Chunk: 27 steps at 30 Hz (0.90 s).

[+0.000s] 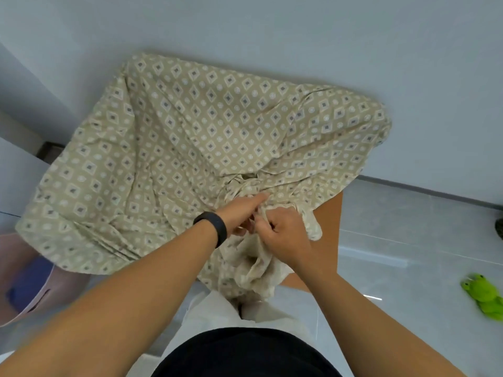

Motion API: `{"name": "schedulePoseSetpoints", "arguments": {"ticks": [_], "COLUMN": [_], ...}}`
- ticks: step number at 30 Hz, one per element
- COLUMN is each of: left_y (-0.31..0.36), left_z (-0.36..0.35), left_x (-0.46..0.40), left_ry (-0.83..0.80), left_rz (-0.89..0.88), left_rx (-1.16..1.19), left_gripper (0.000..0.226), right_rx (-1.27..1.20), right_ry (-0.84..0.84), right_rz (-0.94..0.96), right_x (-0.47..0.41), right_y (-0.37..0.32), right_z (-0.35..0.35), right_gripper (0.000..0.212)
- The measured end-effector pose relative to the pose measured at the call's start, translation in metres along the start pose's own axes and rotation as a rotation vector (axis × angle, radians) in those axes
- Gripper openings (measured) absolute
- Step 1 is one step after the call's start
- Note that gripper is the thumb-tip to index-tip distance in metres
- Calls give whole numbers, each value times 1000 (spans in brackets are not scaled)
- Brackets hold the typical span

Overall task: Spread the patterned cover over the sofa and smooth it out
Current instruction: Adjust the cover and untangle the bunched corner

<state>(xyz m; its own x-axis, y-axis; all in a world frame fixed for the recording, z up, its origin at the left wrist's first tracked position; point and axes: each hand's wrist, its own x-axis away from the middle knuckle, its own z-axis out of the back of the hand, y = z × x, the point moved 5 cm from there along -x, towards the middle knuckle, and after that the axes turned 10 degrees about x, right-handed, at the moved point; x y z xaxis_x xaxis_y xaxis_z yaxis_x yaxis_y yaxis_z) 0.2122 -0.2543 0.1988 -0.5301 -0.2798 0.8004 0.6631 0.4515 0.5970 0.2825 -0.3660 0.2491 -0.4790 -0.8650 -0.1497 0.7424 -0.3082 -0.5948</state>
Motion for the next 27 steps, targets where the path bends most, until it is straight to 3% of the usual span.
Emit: {"name": "schedulePoseSetpoints", "arguments": {"ticks": [2,5,9,11,13,14,16,19,22,25,27], "left_y": [3,16,45,51,55,56,57,56,42,26,19], "left_z": [-10,-23,-33,-45,-53,-57,-59,-56,-43,-36,-63], "left_x": [-21,-36,-17,0,18,26,34,39,28,19,15], "left_ry": [-49,-33,-91,-243,-402,-457,-508,-479,-93,480,544], "left_rz": [44,-94,-380,-420,-420,-406,-352,-314,-288,-371,-375], "left_rx": [-150,-215,-95,-42,91,168,331,475,460,29,-171], "left_gripper": [28,23,36,38,32,26,17,16,12,13,30], "right_rx": [79,67,-235,-443,-619,-650,-742,-861,-521,-299,-267], "right_ry": [-8,-118,-92,-84,-235,-328,-373,-140,133,317,308], "right_rz": [71,-97,-700,-1079,-1339,-1383,-1403,-1399,-1247,-802,-500], "right_x": [3,20,39,47,57,60,57,39,28,24,29], "right_y": [-7,14,58,83,97,101,109,122,137,134,131], "right_z": [3,10,15,7,-10,-18,-29,-19,27,75,96], "right_gripper": [49,55,62,59,55,54,44,20,32,40,45]}}
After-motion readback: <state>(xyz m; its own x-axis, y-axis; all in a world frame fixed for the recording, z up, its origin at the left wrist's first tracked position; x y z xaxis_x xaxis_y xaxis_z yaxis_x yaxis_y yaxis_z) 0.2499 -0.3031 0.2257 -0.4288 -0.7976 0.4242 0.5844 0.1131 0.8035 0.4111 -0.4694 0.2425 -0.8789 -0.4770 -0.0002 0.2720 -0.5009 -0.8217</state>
